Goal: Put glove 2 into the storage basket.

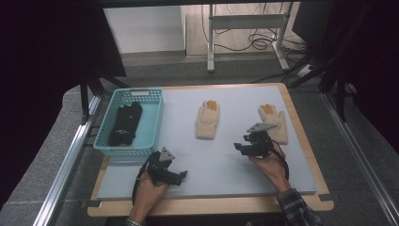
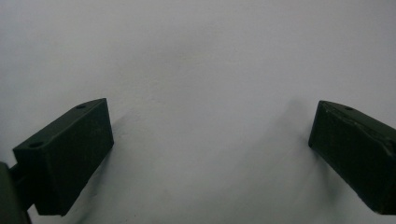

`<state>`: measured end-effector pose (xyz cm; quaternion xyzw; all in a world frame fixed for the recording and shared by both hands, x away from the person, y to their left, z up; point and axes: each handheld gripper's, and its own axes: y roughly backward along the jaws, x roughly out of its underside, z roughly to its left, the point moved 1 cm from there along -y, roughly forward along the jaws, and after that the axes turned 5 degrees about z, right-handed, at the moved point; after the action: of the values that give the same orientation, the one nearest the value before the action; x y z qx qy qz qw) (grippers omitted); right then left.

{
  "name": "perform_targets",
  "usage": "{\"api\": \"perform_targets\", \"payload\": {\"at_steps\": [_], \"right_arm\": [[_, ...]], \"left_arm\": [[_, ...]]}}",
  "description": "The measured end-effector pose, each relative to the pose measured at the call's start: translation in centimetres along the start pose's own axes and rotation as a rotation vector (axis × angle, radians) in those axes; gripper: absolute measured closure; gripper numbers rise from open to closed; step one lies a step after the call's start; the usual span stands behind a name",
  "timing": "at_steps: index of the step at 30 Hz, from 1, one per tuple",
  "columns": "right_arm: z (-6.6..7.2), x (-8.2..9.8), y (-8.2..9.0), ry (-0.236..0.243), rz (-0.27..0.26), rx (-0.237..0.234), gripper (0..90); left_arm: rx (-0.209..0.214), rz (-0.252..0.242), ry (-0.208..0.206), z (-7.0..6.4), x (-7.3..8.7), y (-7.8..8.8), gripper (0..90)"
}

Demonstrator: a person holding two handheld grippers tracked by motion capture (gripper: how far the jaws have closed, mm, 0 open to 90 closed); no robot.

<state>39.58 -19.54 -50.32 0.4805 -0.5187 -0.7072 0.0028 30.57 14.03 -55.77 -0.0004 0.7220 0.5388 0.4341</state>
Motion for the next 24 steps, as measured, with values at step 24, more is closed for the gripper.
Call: {"api": "perform_targets", "payload": {"at_steps": [24], "right_arm": [[-0.4, -7.8, -6.9, 0.028, 0.003, -0.035, 53.8]], "left_arm": [[-0.002, 0.0, 0.0, 0.0, 0.0, 0.0, 0.5]]}}
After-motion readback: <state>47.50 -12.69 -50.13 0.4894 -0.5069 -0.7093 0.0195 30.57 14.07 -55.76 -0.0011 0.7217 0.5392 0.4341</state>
